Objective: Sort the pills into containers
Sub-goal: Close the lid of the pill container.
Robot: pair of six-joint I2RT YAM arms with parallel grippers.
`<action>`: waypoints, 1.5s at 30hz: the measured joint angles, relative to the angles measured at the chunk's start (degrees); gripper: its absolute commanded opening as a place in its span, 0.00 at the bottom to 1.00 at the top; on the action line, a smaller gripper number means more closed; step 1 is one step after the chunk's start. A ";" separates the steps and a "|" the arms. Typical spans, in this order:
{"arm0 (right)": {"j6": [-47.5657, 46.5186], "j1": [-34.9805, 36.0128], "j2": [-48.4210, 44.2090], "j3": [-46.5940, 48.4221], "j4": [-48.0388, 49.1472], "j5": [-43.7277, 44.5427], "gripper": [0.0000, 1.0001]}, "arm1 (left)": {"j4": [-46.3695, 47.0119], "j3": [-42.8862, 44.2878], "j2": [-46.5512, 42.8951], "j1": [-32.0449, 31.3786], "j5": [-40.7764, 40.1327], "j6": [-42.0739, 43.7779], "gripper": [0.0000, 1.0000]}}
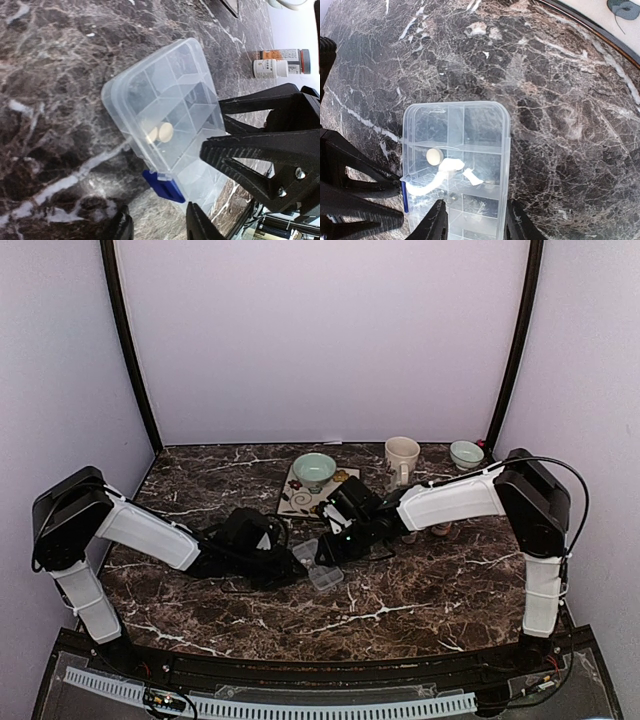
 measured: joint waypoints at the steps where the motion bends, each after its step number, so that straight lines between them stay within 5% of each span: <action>1: 0.00 0.00 0.00 -0.07 0.11 -0.04 0.37 | -0.20 0.00 -0.04 0.07 -0.22 0.09 0.23; 4: 0.02 0.00 0.00 -0.24 0.42 -0.17 0.37 | -1.16 -0.31 -0.04 0.57 -1.14 0.70 0.03; 7: 0.02 0.00 0.00 -0.31 0.61 -0.24 0.37 | -2.23 -0.44 -0.02 1.20 -1.68 1.01 0.00; 45: 0.74 -0.66 -0.35 0.81 -2.12 5.07 0.30 | -5.66 11.52 9.25 1.99 3.32 -2.49 0.00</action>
